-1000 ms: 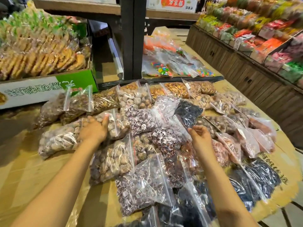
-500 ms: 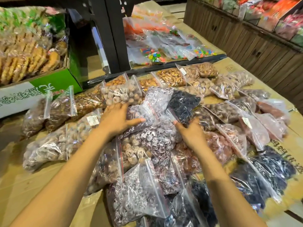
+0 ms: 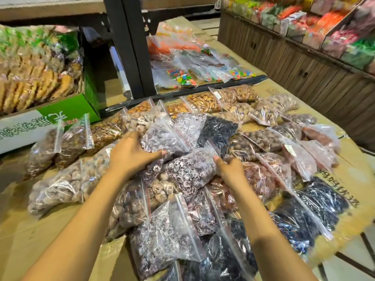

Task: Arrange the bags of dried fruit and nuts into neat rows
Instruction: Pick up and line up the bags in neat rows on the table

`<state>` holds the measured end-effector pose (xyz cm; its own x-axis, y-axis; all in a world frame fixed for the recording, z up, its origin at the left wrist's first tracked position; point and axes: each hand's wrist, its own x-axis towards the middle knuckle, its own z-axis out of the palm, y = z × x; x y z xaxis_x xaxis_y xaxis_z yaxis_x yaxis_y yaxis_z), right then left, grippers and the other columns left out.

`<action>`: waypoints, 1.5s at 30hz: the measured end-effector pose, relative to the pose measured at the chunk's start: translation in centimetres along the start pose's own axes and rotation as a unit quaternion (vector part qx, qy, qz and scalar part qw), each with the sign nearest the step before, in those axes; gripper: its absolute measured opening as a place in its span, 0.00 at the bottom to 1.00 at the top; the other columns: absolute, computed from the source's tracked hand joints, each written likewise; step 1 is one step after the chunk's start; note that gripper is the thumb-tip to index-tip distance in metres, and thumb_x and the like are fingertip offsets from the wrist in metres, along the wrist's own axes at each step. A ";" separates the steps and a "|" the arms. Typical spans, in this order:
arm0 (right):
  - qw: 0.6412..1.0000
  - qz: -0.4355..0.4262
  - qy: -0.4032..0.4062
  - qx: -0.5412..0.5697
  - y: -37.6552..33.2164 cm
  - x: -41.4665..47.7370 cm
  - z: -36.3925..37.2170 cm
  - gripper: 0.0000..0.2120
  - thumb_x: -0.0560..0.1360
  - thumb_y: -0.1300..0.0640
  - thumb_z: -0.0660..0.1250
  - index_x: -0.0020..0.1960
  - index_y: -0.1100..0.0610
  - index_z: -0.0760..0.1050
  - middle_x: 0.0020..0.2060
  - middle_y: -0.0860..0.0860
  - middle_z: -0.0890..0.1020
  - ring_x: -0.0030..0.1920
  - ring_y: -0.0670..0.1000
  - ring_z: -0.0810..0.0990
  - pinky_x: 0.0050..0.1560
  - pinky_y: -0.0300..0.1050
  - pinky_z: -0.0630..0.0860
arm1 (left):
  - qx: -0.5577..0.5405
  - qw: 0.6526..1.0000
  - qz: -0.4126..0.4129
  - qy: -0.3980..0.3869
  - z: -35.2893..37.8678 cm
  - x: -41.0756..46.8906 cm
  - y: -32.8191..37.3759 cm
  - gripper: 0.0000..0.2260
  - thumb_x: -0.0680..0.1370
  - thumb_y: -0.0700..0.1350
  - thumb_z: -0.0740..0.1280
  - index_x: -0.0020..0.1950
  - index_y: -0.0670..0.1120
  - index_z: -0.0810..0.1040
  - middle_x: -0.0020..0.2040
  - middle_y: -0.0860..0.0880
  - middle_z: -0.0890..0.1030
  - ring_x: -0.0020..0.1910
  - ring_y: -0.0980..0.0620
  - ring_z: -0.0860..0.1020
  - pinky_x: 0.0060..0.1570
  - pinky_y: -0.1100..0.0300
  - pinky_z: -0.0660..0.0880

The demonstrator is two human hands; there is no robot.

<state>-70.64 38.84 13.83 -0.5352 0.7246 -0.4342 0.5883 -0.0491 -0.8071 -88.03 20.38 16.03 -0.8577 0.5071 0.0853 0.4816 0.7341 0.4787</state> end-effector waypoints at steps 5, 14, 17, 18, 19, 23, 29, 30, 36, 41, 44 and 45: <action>0.998 -0.057 0.025 -0.024 -1.0 -2.3 0.0 0.08 0.79 0.63 0.58 0.48 0.62 0.76 0.40 0.53 0.79 0.30 0.45 0.72 0.27 0.35 0.71 | -0.076 0.993 0.002 0.088 -2.9 -4.2 -2.6 0.39 0.59 0.72 0.71 0.60 0.46 0.76 0.54 0.50 0.78 0.52 0.50 0.76 0.49 0.52 0.75; 0.848 -0.356 0.187 -0.345 -0.8 -10.6 -1.8 0.13 0.77 0.57 0.63 0.34 0.59 0.76 0.42 0.65 0.82 0.58 0.65 0.76 0.63 0.59 0.70 | -0.220 0.971 0.056 0.070 -7.3 -12.6 -6.4 0.26 0.60 0.69 0.72 0.55 0.64 0.77 0.48 0.58 0.75 0.49 0.43 0.78 0.46 0.43 0.76; 0.848 -0.398 0.216 -0.276 0.1 -12.4 -2.5 0.13 0.77 0.57 0.63 0.34 0.60 0.74 0.39 0.62 0.78 0.43 0.58 0.77 0.45 0.52 0.78 | -0.196 0.978 0.053 0.048 -7.0 -15.0 -7.2 0.38 0.61 0.69 0.72 0.66 0.51 0.76 0.60 0.52 0.77 0.61 0.52 0.72 0.61 0.55 0.68; 0.855 -0.406 0.217 -0.240 0.3 -12.7 -2.9 0.13 0.77 0.57 0.64 0.33 0.57 0.72 0.35 0.58 0.74 0.36 0.53 0.72 0.37 0.45 0.73 | -0.197 0.978 0.044 0.041 -6.6 -15.6 -7.3 0.40 0.62 0.66 0.75 0.68 0.46 0.75 0.64 0.51 0.75 0.63 0.56 0.69 0.62 0.61 0.63; 0.862 -0.407 0.215 -0.214 0.4 -13.1 -3.3 0.13 0.76 0.58 0.64 0.33 0.55 0.70 0.34 0.56 0.71 0.34 0.50 0.67 0.34 0.35 0.66 | -0.203 0.978 0.037 0.032 -6.3 -16.1 -7.3 0.38 0.63 0.61 0.77 0.68 0.44 0.74 0.64 0.52 0.74 0.64 0.59 0.66 0.61 0.68 0.60; 0.888 -0.389 0.212 -0.126 0.2 -15.2 -3.9 0.13 0.77 0.59 0.64 0.34 0.57 0.71 0.34 0.53 0.70 0.34 0.46 0.65 0.34 0.27 0.63 | -0.240 0.969 0.038 -0.032 -4.9 -18.1 -6.6 0.22 0.63 0.53 0.76 0.54 0.58 0.75 0.54 0.63 0.72 0.49 0.72 0.71 0.49 0.83 0.61; 0.898 -0.382 0.204 -0.080 -0.4 -16.4 -4.4 0.17 0.77 0.57 0.63 0.30 0.54 0.65 0.33 0.54 0.69 0.34 0.47 0.66 0.32 0.33 0.61 | -0.168 0.945 0.058 -0.274 -2.2 -20.1 -8.5 0.38 0.64 0.62 0.75 0.69 0.57 0.62 0.67 0.64 0.59 0.69 0.65 0.59 0.64 0.73 0.56; 0.898 -0.385 0.201 -0.075 -0.6 -16.5 -4.3 0.17 0.77 0.57 0.63 0.30 0.53 0.66 0.35 0.54 0.71 0.34 0.47 0.67 0.32 0.34 0.61 | -0.160 0.944 0.049 -0.285 -2.4 -20.4 -9.1 0.39 0.67 0.60 0.75 0.71 0.57 0.57 0.67 0.63 0.57 0.68 0.63 0.57 0.64 0.73 0.54; 0.873 -0.438 0.143 -0.160 -1.8 -16.9 -1.7 0.16 0.77 0.59 0.63 0.31 0.54 0.66 0.33 0.54 0.73 0.36 0.50 0.68 0.33 0.31 0.62 | -0.164 0.945 -0.010 -0.283 -2.7 -20.4 -12.1 0.33 0.59 0.73 0.71 0.57 0.56 0.71 0.58 0.61 0.71 0.60 0.57 0.71 0.55 0.71 0.67; 0.865 -0.476 0.127 -0.092 -2.9 -17.8 -0.5 0.15 0.77 0.58 0.63 0.34 0.63 0.72 0.31 0.57 0.74 0.38 0.58 0.73 0.43 0.50 0.72 | -0.085 0.932 0.007 -0.353 -3.1 -18.7 -12.7 0.22 0.66 0.58 0.76 0.52 0.50 0.73 0.58 0.54 0.73 0.54 0.54 0.73 0.53 0.63 0.69; 0.860 -0.495 0.094 -0.077 -3.9 -18.6 0.1 0.16 0.78 0.54 0.62 0.35 0.62 0.73 0.30 0.57 0.75 0.34 0.58 0.74 0.36 0.58 0.74 | -0.059 0.927 0.019 -0.370 -3.2 -18.5 -11.8 0.30 0.68 0.55 0.76 0.64 0.45 0.72 0.67 0.47 0.72 0.54 0.53 0.75 0.51 0.62 0.72; 0.857 -0.503 0.081 -0.078 -4.2 -19.1 0.4 0.15 0.78 0.55 0.63 0.35 0.62 0.72 0.30 0.56 0.74 0.33 0.56 0.74 0.34 0.56 0.74 | -0.090 0.926 0.011 -0.365 -3.2 -18.6 -11.7 0.37 0.66 0.57 0.77 0.70 0.45 0.67 0.70 0.49 0.70 0.54 0.54 0.75 0.53 0.64 0.72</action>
<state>-63.12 24.89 25.34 -0.7355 0.4322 0.5218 -0.0417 0.7398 -0.6715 -78.27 0.94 11.60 -0.4657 0.7391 -0.4867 0.4025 0.6667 0.6273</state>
